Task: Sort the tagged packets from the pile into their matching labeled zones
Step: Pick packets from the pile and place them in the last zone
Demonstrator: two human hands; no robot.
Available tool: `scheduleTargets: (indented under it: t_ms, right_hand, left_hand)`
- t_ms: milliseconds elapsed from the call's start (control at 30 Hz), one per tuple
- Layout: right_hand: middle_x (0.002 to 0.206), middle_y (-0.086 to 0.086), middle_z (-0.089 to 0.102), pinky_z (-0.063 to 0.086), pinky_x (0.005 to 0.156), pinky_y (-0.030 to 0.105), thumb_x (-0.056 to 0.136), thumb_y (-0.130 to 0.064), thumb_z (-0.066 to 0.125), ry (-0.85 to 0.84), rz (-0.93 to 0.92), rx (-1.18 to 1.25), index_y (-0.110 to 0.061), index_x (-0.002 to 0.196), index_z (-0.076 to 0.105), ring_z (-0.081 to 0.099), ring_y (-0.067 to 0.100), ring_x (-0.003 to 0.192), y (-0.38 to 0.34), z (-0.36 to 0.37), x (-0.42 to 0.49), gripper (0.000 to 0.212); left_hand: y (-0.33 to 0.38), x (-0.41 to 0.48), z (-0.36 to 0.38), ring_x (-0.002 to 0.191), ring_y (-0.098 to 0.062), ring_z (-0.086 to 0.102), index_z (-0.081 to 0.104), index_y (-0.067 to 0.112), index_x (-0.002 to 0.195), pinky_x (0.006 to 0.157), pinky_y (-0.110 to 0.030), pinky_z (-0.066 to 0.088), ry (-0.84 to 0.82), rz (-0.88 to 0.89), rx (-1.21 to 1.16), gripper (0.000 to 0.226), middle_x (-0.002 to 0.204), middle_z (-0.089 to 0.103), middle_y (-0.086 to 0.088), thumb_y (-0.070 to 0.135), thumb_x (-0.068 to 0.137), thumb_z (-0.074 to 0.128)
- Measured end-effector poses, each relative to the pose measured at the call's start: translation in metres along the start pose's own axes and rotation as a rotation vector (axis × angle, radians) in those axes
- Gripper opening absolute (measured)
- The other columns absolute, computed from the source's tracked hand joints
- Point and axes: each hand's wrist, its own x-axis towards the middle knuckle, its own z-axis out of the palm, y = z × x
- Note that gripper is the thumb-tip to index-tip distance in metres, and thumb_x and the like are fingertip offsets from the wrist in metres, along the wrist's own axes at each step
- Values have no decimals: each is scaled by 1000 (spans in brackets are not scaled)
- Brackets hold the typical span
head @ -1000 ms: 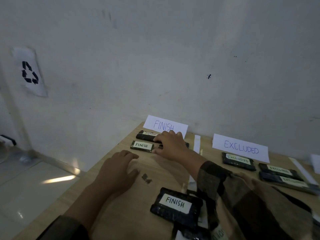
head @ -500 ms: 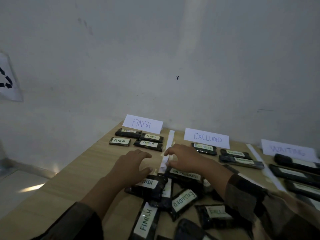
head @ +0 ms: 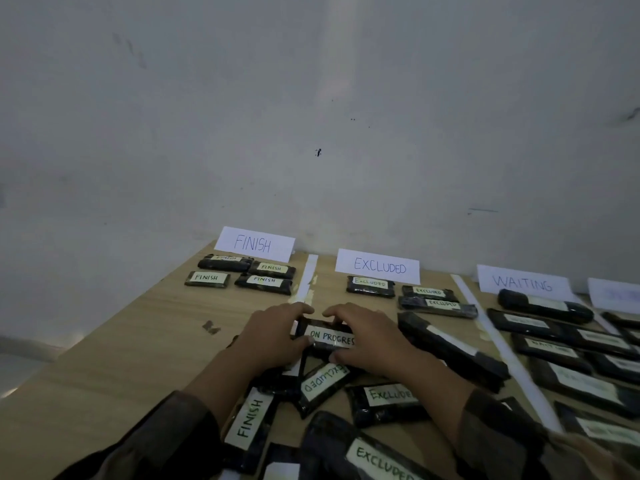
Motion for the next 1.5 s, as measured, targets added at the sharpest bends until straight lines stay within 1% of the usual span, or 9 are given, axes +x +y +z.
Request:
scheduleTargets:
  t_ms: [167, 300, 467, 567, 633, 767, 867, 1167, 1500]
  right_hand:
    - [126, -8, 47, 45, 84, 29, 76, -34, 71, 149, -79, -18, -29, 134, 41, 46, 12, 114, 7, 5, -12, 65]
    - [122, -4, 44, 47, 83, 26, 79, -32, 69, 278, -100, -51, -24, 132, 45, 47, 13, 110, 16, 2, -21, 59]
    - [120, -1, 46, 49, 82, 27, 75, -34, 73, 347, -116, -81, -21, 132, 47, 47, 13, 108, 34, -10, -36, 64]
    - [114, 0, 53, 49, 78, 30, 70, -34, 74, 381, -107, -124, -19, 128, 53, 50, 17, 104, 47, -19, -47, 63]
    - [110, 1, 56, 48, 78, 32, 67, -36, 75, 396, -91, -181, -18, 124, 57, 52, 20, 102, 57, -28, -57, 63]
    - [105, 0, 62, 45, 76, 31, 59, -41, 82, 429, -24, -293, -20, 119, 62, 56, 21, 94, 81, -44, -83, 66]
    - [107, 1, 63, 46, 78, 38, 60, -43, 82, 416, 59, -370, -22, 119, 61, 58, 24, 95, 101, -58, -107, 66]
    - [121, -2, 55, 36, 92, 39, 72, -43, 71, 375, 307, -429, -26, 130, 52, 49, 22, 110, 157, -100, -190, 63]
    - [126, -5, 52, 33, 94, 37, 73, -46, 67, 345, 586, -491, -30, 133, 48, 48, 20, 115, 225, -127, -295, 65]
  left_hand:
    - [8, 5, -7, 80, -7, 60, 59, 34, 94, 77, -25, 49, 18, -45, -202, 28, 98, 63, 10, 29, 74, 77]
    - [19, 7, -16, 66, -7, 61, 62, 32, 84, 67, -24, 50, 42, -49, -366, 26, 94, 65, 9, 17, 73, 79]
    - [40, 12, -22, 72, 1, 56, 64, 31, 83, 74, -25, 45, 53, -7, -441, 23, 87, 66, 10, 14, 74, 78]
    - [57, 17, -21, 70, -4, 58, 67, 27, 93, 72, -26, 49, 28, 13, -453, 23, 94, 65, 7, 17, 75, 78]
    - [70, 20, -20, 71, -6, 60, 65, 29, 103, 71, -22, 48, 13, 44, -438, 32, 99, 63, 8, 21, 75, 78]
    - [104, 26, -15, 106, -10, 55, 53, 26, 126, 87, -21, 41, -14, 170, -286, 57, 118, 55, 9, 29, 75, 78]
    - [131, 33, -8, 119, -11, 48, 48, 25, 131, 99, -26, 38, -38, 271, -188, 65, 128, 50, 7, 31, 74, 78]
    - [215, 49, 32, 127, -14, 41, 42, 30, 135, 103, -34, 37, -6, 523, 22, 63, 138, 43, 7, 45, 79, 67]
    - [320, 51, 86, 127, -19, 41, 39, 25, 139, 102, -39, 39, -23, 674, 131, 62, 139, 44, 1, 47, 85, 58]
